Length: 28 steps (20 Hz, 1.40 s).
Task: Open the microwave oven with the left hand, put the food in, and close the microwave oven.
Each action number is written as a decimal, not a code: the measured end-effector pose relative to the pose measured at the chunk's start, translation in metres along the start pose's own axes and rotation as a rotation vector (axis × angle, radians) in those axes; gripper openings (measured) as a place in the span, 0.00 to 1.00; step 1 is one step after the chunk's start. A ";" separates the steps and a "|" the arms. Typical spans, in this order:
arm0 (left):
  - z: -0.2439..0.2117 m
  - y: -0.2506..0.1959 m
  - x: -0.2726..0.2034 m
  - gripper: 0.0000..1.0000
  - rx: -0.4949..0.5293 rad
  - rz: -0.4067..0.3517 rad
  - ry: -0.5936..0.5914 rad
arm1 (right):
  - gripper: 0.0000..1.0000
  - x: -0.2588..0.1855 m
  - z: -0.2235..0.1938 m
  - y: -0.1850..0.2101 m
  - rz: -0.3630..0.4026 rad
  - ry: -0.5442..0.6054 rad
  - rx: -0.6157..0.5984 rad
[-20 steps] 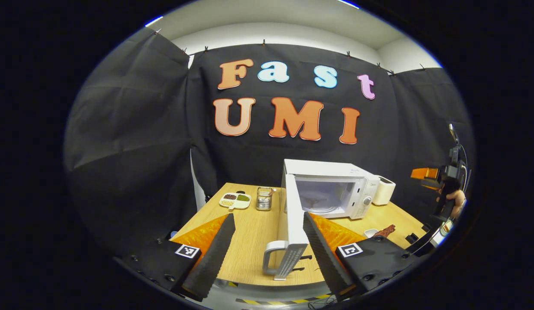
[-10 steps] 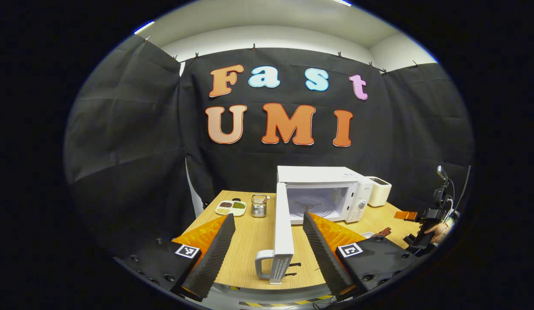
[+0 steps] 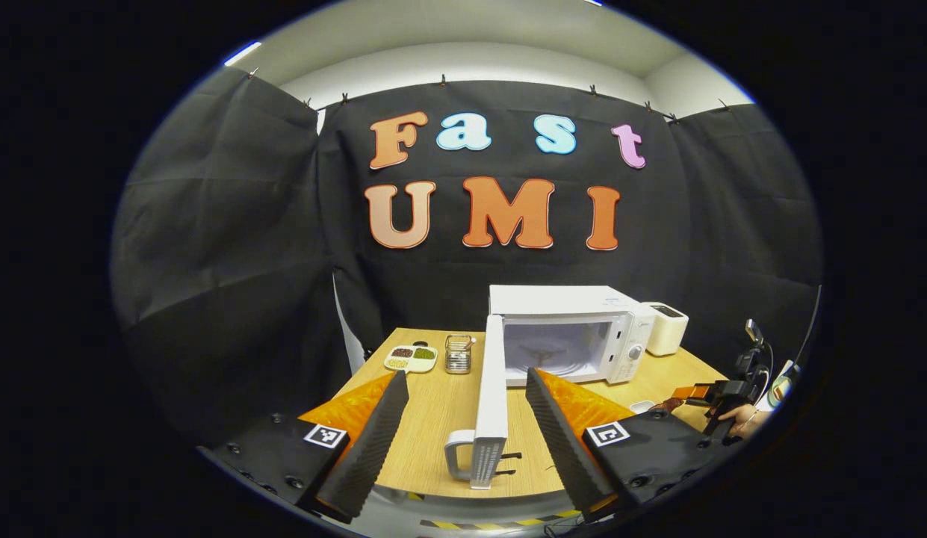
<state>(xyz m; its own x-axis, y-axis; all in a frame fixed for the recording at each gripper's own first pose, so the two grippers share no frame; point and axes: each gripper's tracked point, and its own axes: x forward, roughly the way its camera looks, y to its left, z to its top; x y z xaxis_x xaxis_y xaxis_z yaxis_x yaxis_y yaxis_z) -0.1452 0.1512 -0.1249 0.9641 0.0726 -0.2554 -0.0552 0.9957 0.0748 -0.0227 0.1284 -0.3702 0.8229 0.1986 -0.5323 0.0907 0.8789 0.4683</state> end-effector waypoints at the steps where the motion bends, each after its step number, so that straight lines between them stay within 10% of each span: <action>1: -0.001 0.000 0.000 0.97 0.001 0.003 0.002 | 0.73 0.004 -0.004 0.001 0.007 0.015 0.034; 12: -0.008 0.029 -0.004 0.97 -0.020 0.075 0.017 | 0.17 0.005 -0.007 0.022 0.065 0.105 0.262; 28: -0.012 0.079 0.000 1.00 -0.044 0.105 -0.003 | 0.14 -0.037 0.055 0.113 0.197 -0.010 0.237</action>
<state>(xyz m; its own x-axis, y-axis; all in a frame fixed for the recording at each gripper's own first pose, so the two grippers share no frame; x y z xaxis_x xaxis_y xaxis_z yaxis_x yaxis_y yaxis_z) -0.1531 0.2310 -0.1303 0.9531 0.1768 -0.2457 -0.1674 0.9841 0.0589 -0.0118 0.1963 -0.2588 0.8431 0.3501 -0.4081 0.0556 0.6981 0.7138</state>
